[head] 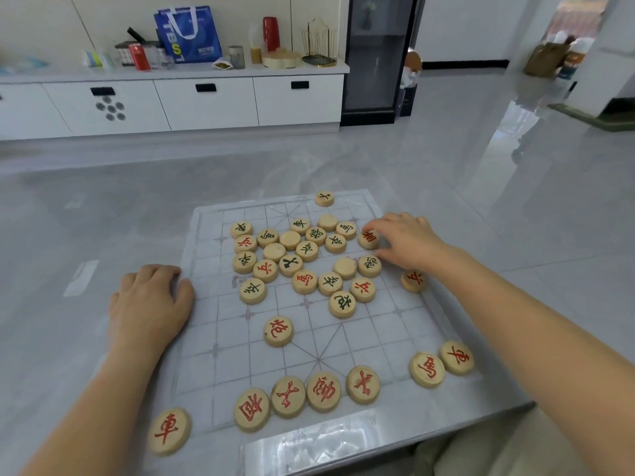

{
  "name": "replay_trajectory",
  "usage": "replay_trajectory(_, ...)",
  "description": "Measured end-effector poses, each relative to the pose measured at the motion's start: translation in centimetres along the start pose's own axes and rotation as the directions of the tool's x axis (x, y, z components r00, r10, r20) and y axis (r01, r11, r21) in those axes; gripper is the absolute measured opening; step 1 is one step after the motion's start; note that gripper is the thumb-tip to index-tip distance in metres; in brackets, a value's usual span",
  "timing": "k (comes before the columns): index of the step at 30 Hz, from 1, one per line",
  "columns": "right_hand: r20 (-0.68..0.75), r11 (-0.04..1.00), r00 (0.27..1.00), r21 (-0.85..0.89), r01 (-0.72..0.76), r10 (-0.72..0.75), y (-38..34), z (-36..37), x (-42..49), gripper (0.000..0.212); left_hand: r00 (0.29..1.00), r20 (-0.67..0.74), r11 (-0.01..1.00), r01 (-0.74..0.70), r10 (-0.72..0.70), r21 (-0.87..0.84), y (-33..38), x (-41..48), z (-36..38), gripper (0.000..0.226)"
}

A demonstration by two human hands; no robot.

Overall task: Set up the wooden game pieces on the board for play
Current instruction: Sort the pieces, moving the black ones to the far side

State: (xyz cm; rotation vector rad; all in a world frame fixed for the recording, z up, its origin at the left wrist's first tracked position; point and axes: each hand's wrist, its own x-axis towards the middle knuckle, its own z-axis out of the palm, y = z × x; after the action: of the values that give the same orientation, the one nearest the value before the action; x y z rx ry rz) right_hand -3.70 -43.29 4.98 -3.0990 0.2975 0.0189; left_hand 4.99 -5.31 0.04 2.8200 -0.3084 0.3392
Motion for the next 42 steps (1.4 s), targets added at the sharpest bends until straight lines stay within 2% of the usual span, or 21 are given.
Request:
replay_trajectory(8,0.021,0.997,1.0,0.08,-0.014,0.012,-0.5,1.1,1.4,0.042,1.0,-0.012,1.0,0.001,-0.001,-0.014,0.0,0.0,0.0,0.054)
replay_trajectory(12,-0.052,0.992,0.998,0.124,-0.02,0.026,-0.4,0.1,0.4,0.038,1.0,-0.01,1.0,0.001,-0.001,-0.018,0.0,0.0,0.1,0.053)
replay_trajectory(18,-0.184,0.932,0.982,0.345,0.111,-0.049,-1.2,-3.5,-6.7,0.04,1.0,-0.002,1.0,-0.007,0.007,-0.006,0.0,0.0,0.1,0.055)
replay_trajectory(24,-0.136,0.865,0.982,0.468,0.179,-0.13,-1.4,-3.6,-13.8,0.039,1.0,-0.011,1.0,-0.012,0.012,0.005,0.2,0.0,-0.1,0.059)
replay_trajectory(26,-0.161,0.856,0.982,0.489,0.167,-0.099,-1.1,-3.0,-14.8,0.039,1.0,-0.008,1.0,-0.01,0.01,0.009,0.2,0.0,-0.2,0.06)
replay_trajectory(28,-0.187,0.851,0.982,0.517,0.097,0.001,-0.3,-2.7,-15.4,0.038,1.0,-0.008,1.0,-0.01,0.01,0.015,0.1,0.0,-0.2,0.06)
replay_trajectory(34,-0.123,0.879,0.99,0.477,-0.003,0.07,2.1,-1.3,-18.4,0.039,1.0,-0.02,1.0,-0.016,0.016,0.014,0.0,0.0,0.0,0.059)
replay_trajectory(37,-0.064,0.89,0.997,0.455,-0.013,0.047,2.6,-0.1,-19.4,0.058,1.0,-0.024,1.0,-0.019,0.019,0.005,0.0,0.0,0.0,0.059)
replay_trajectory(39,-0.096,0.892,0.994,0.453,0.001,0.048,2.7,0.2,-19.4,0.067,0.999,-0.028,1.0,-0.017,0.017,0.004,0.0,0.0,0.0,0.058)
replay_trajectory(42,-0.172,0.878,0.984,0.477,0.037,0.052,1.6,-0.7,-19.3,0.052,1.0,-0.02,1.0,-0.017,0.017,0.022,-0.1,0.1,0.1,0.059)
